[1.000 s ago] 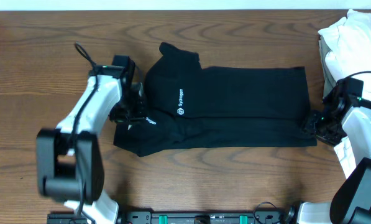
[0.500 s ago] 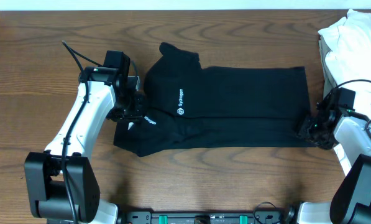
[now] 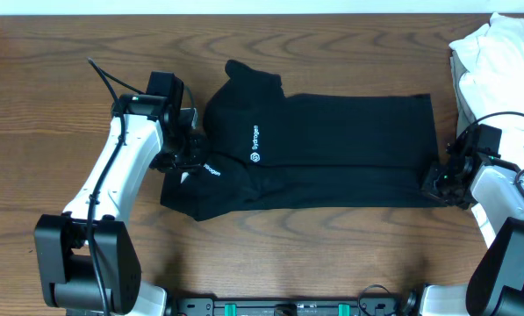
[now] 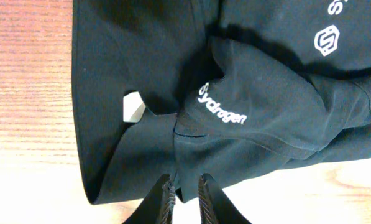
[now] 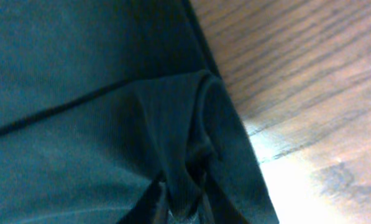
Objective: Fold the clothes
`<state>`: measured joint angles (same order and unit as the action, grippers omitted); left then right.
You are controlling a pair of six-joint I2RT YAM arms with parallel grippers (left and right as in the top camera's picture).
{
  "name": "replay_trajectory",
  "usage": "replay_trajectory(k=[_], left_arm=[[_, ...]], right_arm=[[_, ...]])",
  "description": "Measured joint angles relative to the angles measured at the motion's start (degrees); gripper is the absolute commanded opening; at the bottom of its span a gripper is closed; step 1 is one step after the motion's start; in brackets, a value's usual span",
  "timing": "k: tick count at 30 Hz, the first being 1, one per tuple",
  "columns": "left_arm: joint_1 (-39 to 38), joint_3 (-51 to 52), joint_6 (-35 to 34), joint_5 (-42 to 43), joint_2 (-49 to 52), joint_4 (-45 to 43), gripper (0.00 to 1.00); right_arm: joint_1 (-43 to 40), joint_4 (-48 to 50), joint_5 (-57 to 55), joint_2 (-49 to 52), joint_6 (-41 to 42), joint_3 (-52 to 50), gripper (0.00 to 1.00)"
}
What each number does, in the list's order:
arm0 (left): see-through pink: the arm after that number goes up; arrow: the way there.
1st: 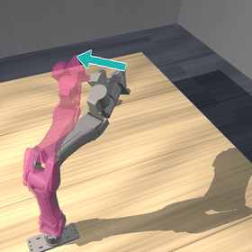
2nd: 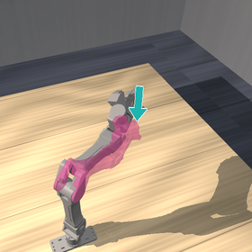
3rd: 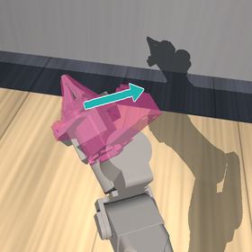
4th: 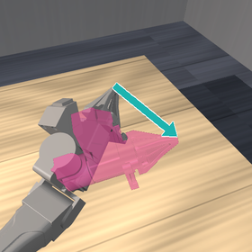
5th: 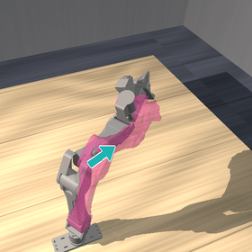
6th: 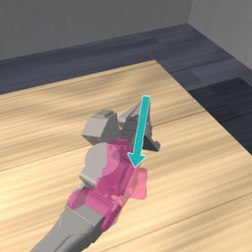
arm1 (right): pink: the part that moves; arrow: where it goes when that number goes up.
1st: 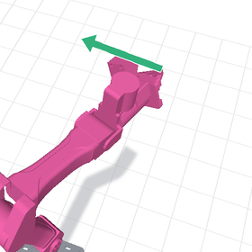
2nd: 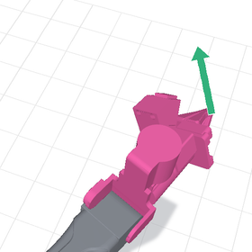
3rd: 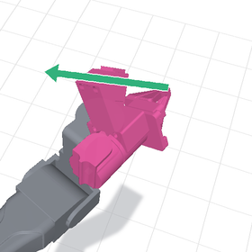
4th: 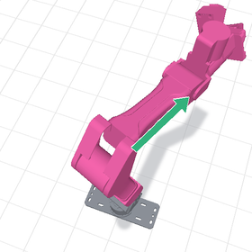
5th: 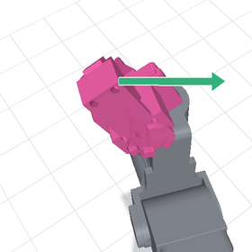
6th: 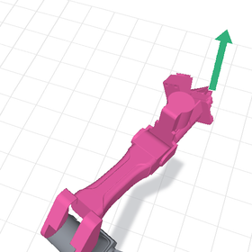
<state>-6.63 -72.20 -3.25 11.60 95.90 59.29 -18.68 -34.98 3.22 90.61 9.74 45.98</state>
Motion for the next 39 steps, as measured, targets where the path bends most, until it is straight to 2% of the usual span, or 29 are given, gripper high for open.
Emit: replay_trajectory(k=[8,17,20,23,24,26,35,39], left_arm=[[0.00,0.00,0.02,0.00,0.00,0.22,0.17],[0.00,0.00,0.00,-0.02,0.00,-0.37,0.17],[0.00,0.00,0.00,-0.02,0.00,-0.37,0.17],[0.00,0.00,0.00,-0.02,0.00,-0.39,0.17],[0.00,0.00,0.00,0.00,0.00,-0.37,0.17],[0.00,0.00,0.00,-0.02,0.00,-0.37,0.17],[0.00,0.00,0.00,0.00,0.00,-0.42,0.17],[-0.02,0.00,0.00,0.02,0.00,-2.60,0.17]], right_arm=[[0.00,1.49,2.58,0.00,0.26,0.00,0.01],[0.00,10.08,6.49,-0.02,2.80,2.47,0.02],[0.00,12.39,6.23,-0.02,5.99,2.71,0.12],[0.00,13.18,4.90,-0.02,8.92,2.71,0.37],[0.00,13.49,4.66,-0.02,9.64,2.71,0.42],[0.00,14.03,4.07,-0.02,10.75,2.71,0.43],[0.00,12.46,4.48,-0.02,10.29,2.71,0.34],[0.00,12.33,7.13,-0.02,8.07,2.71,0.24]])
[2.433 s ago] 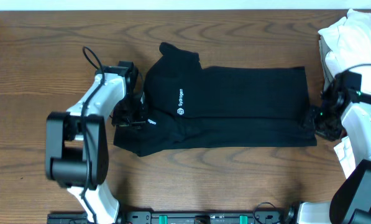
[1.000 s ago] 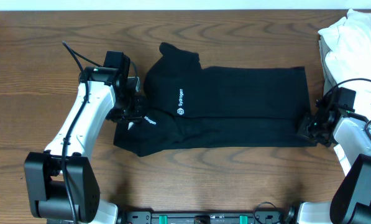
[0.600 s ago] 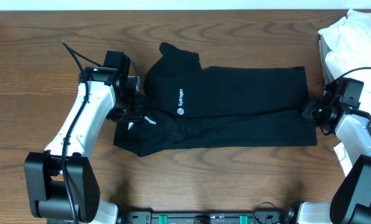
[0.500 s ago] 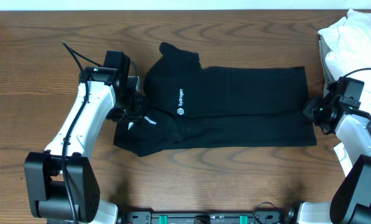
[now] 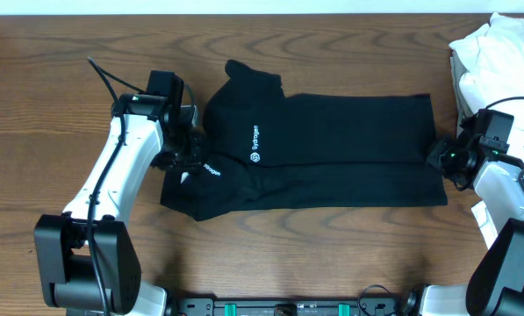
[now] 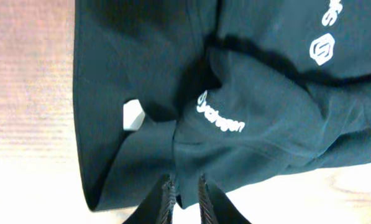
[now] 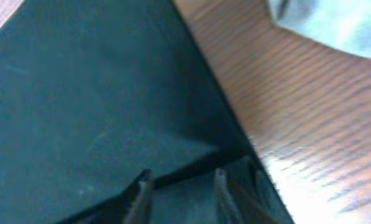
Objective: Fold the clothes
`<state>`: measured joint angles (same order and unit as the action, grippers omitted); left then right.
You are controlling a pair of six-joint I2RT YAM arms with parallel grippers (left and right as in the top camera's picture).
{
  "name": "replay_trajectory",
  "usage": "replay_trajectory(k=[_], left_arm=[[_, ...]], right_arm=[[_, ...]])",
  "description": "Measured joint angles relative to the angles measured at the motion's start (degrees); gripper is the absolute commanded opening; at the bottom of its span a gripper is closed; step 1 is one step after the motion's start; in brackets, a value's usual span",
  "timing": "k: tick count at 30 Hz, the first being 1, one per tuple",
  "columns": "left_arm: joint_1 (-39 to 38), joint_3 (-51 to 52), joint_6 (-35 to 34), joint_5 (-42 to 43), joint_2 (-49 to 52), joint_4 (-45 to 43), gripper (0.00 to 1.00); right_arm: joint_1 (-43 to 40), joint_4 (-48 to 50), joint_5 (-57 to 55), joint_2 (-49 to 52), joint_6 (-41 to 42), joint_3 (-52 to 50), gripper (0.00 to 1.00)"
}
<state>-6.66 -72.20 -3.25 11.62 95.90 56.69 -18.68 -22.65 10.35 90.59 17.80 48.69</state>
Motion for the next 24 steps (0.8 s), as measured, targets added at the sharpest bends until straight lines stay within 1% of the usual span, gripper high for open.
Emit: replay_trajectory(k=[1,5,6,8,12,14,15,17,19,21,22,24], left_arm=[[-0.04,0.00,0.00,-0.02,0.00,-1.31,0.17],[-0.72,0.00,0.00,-0.07,0.00,-6.82,0.17],[-1.03,0.00,0.00,-0.02,0.00,-7.96,0.23],[-1.64,0.00,-0.02,0.00,0.00,-9.99,0.23],[-2.75,0.00,0.04,0.00,0.00,-15.56,0.24],[-2.95,0.00,0.42,0.00,0.00,-19.19,0.43],[-2.95,0.00,0.61,0.00,0.00,-21.05,0.56],[-2.93,0.00,0.13,0.02,0.00,-24.11,0.65],[-2.89,-0.04,-0.13,-0.02,0.00,-24.81,0.72],[-2.89,-0.70,-0.28,-0.02,0.33,-24.61,0.77],[-2.86,-1.62,-0.22,-0.04,0.79,-24.35,0.82],[-2.84,-4.15,-0.28,0.02,1.99,-24.04,0.90]], right_arm=[[0.00,-0.02,0.63,0.00,-0.63,0.00,0.22],[0.07,-0.24,2.67,0.00,-2.82,0.00,0.23],[0.13,-0.33,2.97,0.00,-3.45,0.00,0.23],[0.44,-0.42,3.28,0.00,-4.66,0.00,0.25],[1.36,0.83,3.63,0.00,-6.19,0.00,0.25],[1.77,2.89,3.78,0.00,-6.49,0.02,0.31],[1.97,3.45,3.85,0.00,-6.67,0.15,0.34],[2.14,3.13,3.91,0.00,-7.04,0.94,0.40],[2.58,0.63,3.54,0.00,-7.74,3.04,0.48],[3.48,-2.62,2.71,0.00,-8.31,6.58,0.66],[4.02,-4.39,2.32,0.00,-9.07,9.01,0.82],[4.76,-7.76,1.90,0.00,-9.66,13.60,0.98]])
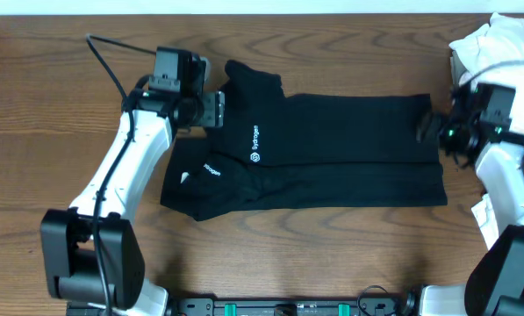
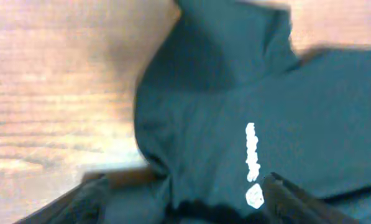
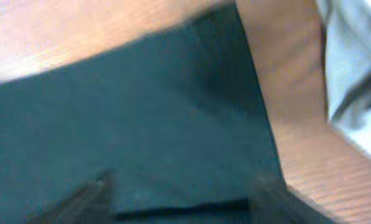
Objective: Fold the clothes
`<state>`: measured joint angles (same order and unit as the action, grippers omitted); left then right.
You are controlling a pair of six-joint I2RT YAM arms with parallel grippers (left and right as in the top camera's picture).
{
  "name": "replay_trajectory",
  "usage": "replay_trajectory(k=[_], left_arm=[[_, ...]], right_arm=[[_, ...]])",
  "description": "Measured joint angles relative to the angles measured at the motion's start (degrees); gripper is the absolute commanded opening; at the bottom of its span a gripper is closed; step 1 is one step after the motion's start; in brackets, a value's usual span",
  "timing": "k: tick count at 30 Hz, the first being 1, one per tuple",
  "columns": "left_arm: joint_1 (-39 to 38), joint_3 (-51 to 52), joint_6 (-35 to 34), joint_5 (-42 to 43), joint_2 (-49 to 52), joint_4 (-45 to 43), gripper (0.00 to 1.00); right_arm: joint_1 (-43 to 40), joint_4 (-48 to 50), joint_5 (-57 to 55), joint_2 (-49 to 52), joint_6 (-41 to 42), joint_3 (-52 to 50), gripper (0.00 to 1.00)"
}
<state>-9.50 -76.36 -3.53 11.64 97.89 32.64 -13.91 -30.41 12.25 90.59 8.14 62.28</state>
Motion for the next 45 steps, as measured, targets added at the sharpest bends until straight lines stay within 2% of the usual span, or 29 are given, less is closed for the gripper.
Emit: replay_trajectory(k=[5,12,17,24,34,36,39,43,45], left_arm=[[1.01,-8.98,0.39,0.68,5.81,-0.92,0.93],[5.88,-17.97,0.79,9.20,18.80,-5.09,0.91],[7.17,-18.53,0.79,11.69,24.98,-5.62,0.89],[6.71,-18.56,1.03,13.55,28.39,-5.64,0.87],[5.75,-18.82,1.97,13.97,30.97,-3.63,0.81],[4.96,-18.86,2.16,14.01,30.97,-2.71,0.73],[3.74,-18.88,3.26,14.12,30.97,-1.46,0.56],[2.60,-18.88,5.09,14.25,31.08,-0.26,0.32],[2.71,-18.88,5.51,14.38,31.08,-0.28,0.26]], right_arm=[[0.59,-9.53,0.11,0.00,-1.99,8.63,0.99],[0.59,-16.35,-0.07,-0.04,-3.85,10.10,0.99],[0.59,-17.35,-0.26,-0.04,-4.26,10.10,0.99],[0.59,-17.84,-0.26,-0.04,-4.33,10.10,0.99],[0.59,-18.58,-0.28,-0.04,-4.57,10.10,0.89],[0.59,-18.71,-0.28,-0.04,-4.55,10.10,0.88],[0.59,-19.19,-0.28,-0.04,-4.59,10.10,0.82],[0.59,-19.56,-0.28,-0.04,-4.55,10.10,0.80],[0.59,-19.56,-0.31,-0.04,-4.55,10.10,0.72]])
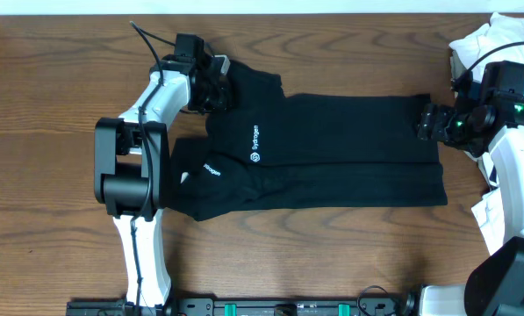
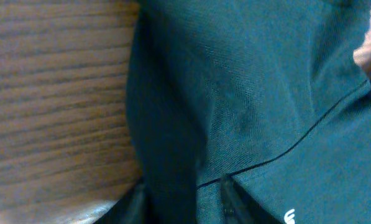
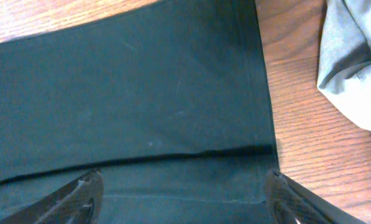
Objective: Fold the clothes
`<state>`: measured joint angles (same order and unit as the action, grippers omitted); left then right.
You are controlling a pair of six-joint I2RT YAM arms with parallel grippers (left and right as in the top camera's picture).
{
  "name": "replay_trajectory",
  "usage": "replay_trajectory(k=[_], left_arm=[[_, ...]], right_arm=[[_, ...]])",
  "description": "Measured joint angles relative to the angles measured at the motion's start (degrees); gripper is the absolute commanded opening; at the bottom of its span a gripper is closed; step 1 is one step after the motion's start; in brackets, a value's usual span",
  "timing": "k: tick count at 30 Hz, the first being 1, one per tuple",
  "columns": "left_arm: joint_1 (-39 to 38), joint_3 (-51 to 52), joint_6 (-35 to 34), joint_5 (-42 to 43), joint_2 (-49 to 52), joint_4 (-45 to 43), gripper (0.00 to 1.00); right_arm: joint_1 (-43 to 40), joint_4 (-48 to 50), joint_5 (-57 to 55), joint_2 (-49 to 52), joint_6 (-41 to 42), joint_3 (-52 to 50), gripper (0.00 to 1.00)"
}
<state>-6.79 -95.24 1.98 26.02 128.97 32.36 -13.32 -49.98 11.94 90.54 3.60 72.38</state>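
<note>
A black garment (image 1: 332,149) with a white logo (image 1: 255,145) lies flat lengthwise across the wooden table (image 1: 51,158), folded along its length. My left gripper (image 1: 213,83) is low at its far-left part. In the left wrist view the left gripper (image 2: 182,199) is partly open, and its fingers (image 2: 225,196) straddle a fold of black cloth. My right gripper (image 1: 427,120) hovers at the garment's right end. In the right wrist view the right gripper (image 3: 185,196) is wide open over the cloth and holds nothing.
A heap of white clothes (image 1: 498,53) lies at the far right, close to the right arm. It shows as grey cloth (image 3: 353,74) in the right wrist view. The left arm's cable (image 1: 147,39) arcs over the table's back left.
My left gripper has dropped to the garment's far-left edge, and its jaws have narrowed from wide open to straddling a fold. The right gripper has barely shifted and stays wide open.
Both grippers were first shut on the garment's near edge, left by the sleeve and right at the near-right corner. The right gripper then stood open, farther back. Then both were wide open at the garment's far side. The left gripper now sits around a fold there.
</note>
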Motion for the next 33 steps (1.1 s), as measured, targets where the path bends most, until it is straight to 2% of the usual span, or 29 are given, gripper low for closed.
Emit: replay_trajectory(k=[3,10,14,15,17,22,27,33], left_arm=[[0.70,0.00,0.04,0.02,0.00,0.02,0.23],[1.92,0.00,-0.04,0.02,0.00,0.46,0.19],[1.86,0.00,-0.28,0.04,0.00,0.90,0.19],[1.86,0.00,-0.28,0.07,0.00,0.94,0.19],[1.86,0.00,-0.28,0.17,0.00,1.14,0.19],[1.86,0.00,-0.48,0.20,0.00,1.90,0.19],[1.86,0.00,-0.50,0.20,0.00,2.80,0.19],[1.86,0.00,-0.48,0.20,0.00,3.21,0.19]], right_arm=[[0.00,0.52,-0.50,0.00,-0.07,0.00,0.58],[0.00,8.04,-3.45,0.52,-0.15,0.00,0.59],[0.00,14.40,-4.09,3.96,-0.28,0.00,0.63],[0.00,16.15,-4.13,5.29,-0.31,0.00,0.66],[0.00,19.91,-4.26,9.01,-0.59,0.00,0.80],[-0.17,30.56,-4.22,19.47,-1.22,0.00,0.87],[-0.22,38.73,-3.82,26.38,-1.33,-0.02,0.86],[-0.22,45.70,-3.17,29.49,-1.36,-0.02,0.82]])
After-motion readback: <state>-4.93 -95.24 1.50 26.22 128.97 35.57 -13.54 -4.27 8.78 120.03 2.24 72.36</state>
